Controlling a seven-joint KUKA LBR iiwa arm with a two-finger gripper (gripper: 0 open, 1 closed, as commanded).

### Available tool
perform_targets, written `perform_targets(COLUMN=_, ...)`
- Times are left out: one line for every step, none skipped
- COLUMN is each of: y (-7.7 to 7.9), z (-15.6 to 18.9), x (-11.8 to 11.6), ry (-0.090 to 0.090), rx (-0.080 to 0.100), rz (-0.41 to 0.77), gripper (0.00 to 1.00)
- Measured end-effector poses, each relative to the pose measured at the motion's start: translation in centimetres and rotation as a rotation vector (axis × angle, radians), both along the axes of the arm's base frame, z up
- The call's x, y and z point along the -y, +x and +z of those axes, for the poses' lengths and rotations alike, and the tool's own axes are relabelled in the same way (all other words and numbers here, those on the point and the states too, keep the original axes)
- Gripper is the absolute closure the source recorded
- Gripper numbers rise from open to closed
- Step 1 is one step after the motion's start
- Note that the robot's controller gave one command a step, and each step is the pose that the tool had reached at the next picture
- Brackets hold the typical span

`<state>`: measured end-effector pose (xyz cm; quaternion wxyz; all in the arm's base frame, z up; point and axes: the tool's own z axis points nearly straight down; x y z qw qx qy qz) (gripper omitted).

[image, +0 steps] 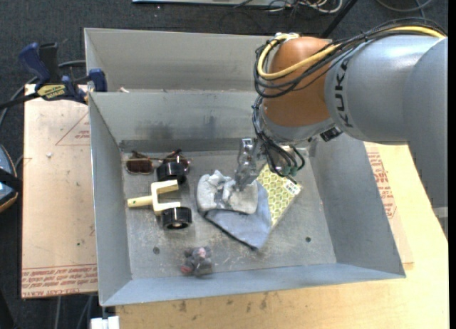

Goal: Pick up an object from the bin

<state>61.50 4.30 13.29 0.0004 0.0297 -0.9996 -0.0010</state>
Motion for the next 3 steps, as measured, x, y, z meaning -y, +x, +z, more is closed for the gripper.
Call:
perform_targets(y=-0.8, z=1.1, x=0.4, ry=0.000, rx=-0.002, rz=0.020, gripper=1.00)
perform_targets(y=-0.5, z=7.6, x=-1.1, ry=-0.002, rx=0.001, rz=0.010, gripper=1.00)
perform_targets(y=0.2, z=10.8, x=-1.6, ry=0.001, rx=0.012, rz=0.002, gripper=1.00)
